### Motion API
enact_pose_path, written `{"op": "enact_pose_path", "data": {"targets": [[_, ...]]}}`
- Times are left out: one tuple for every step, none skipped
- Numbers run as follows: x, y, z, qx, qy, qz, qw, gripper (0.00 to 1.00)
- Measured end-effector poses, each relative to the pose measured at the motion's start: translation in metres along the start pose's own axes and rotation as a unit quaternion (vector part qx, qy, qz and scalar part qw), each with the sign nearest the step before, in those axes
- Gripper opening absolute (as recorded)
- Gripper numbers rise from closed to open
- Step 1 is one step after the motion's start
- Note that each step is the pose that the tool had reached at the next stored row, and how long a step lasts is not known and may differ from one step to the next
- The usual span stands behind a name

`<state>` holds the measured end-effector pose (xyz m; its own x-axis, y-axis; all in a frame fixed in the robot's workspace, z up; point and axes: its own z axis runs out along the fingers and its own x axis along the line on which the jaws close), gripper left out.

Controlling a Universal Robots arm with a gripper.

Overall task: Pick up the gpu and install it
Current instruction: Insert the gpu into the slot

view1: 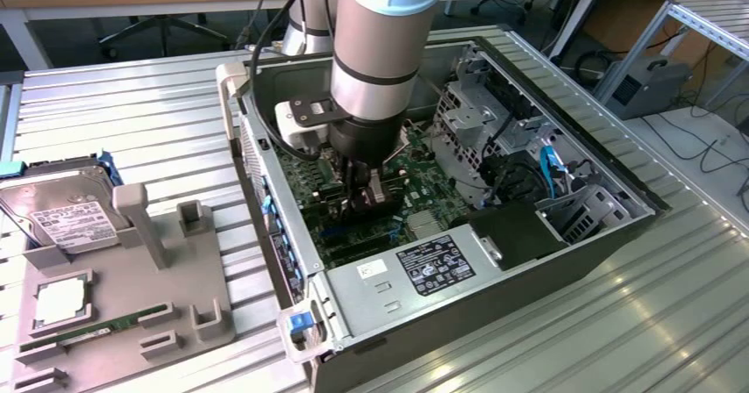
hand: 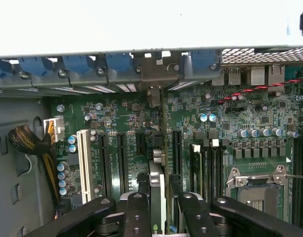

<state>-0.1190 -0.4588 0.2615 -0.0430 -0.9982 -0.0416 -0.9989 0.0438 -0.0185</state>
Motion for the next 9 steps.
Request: {"op": "enact_pose_path", "data": {"targets": [[-0.0002, 0.0002, 0.0001, 0.0001, -0.0001, 0.000, 1.0000, 0.27], [-0.0003, 0.0003, 0.0001, 0.0001, -0.0001, 0.000, 1.0000, 0.27], [-0.0006, 0.0004, 0.0001, 0.0001, -0.0001, 0.000, 1.0000, 0.27], [-0.0007, 0.0006, 0.0001, 0.0001, -0.0001, 0.000, 1.0000, 0.27], [-0.0008, 0.0009, 0.0001, 0.0000, -0.0001, 0.000, 1.0000, 0.27], [-0.0008, 0.0013, 0.0001, 0.0000, 0.0000, 0.000, 1.0000, 0.27], [-0.0008, 0.0016, 0.0001, 0.0000, 0.0000, 0.000, 1.0000, 0.27], [-0.0008, 0.0019, 0.0004, 0.0000, 0.0000, 0.000, 1.0000, 0.27], [-0.0007, 0.0024, 0.0007, 0.0000, 0.0000, 0.000, 1.0000, 0.27]]}}
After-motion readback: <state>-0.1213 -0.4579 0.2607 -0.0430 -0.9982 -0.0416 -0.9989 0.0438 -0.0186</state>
